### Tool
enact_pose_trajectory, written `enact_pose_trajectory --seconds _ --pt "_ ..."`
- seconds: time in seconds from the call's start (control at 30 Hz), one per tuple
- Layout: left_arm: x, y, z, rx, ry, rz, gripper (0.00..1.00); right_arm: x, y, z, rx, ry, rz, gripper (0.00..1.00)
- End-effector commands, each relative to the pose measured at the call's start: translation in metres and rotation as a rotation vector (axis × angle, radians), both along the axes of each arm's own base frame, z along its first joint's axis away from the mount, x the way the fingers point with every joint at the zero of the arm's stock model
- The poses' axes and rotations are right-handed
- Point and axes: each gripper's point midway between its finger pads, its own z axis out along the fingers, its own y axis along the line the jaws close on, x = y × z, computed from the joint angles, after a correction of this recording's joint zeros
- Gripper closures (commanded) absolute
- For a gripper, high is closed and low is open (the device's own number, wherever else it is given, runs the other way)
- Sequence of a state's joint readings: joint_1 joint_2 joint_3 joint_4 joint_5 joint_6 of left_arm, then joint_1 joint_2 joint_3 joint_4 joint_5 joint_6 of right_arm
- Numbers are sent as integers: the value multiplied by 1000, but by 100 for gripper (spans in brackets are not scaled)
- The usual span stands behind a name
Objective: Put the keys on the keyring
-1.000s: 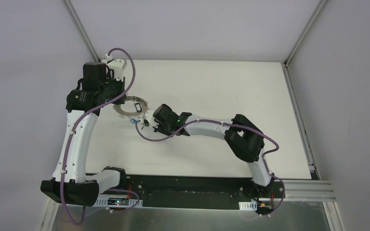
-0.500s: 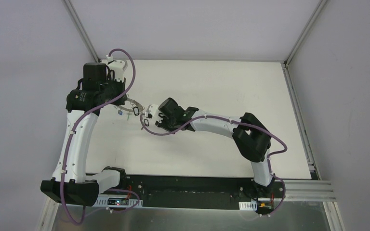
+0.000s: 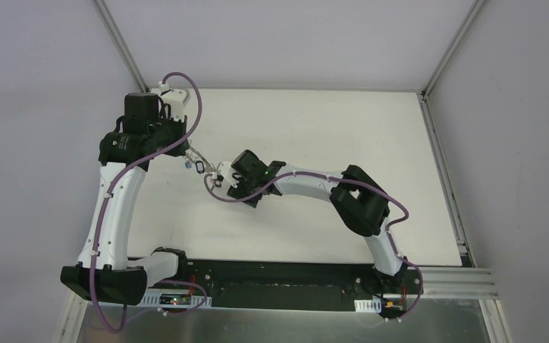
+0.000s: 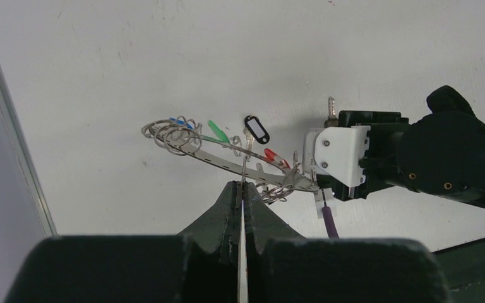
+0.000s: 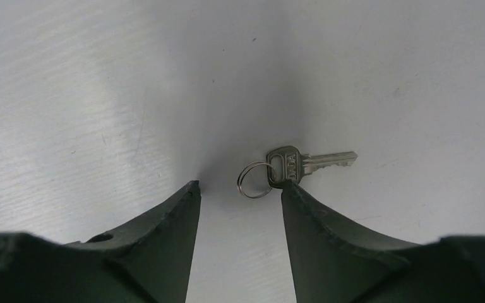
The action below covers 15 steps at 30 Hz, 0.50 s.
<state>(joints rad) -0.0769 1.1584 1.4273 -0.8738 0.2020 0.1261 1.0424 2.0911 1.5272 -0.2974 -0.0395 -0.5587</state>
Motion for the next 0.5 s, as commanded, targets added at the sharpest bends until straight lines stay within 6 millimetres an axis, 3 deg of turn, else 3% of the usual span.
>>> enact_pose_trajectory --seconds 0.0,0.47 --pt "3 0 18 -1 -57 -16 100 8 9 8 16 -8 -2 48" --pt "3 0 15 1 -54 -20 100 12 3 -1 -1 20 -15 66"
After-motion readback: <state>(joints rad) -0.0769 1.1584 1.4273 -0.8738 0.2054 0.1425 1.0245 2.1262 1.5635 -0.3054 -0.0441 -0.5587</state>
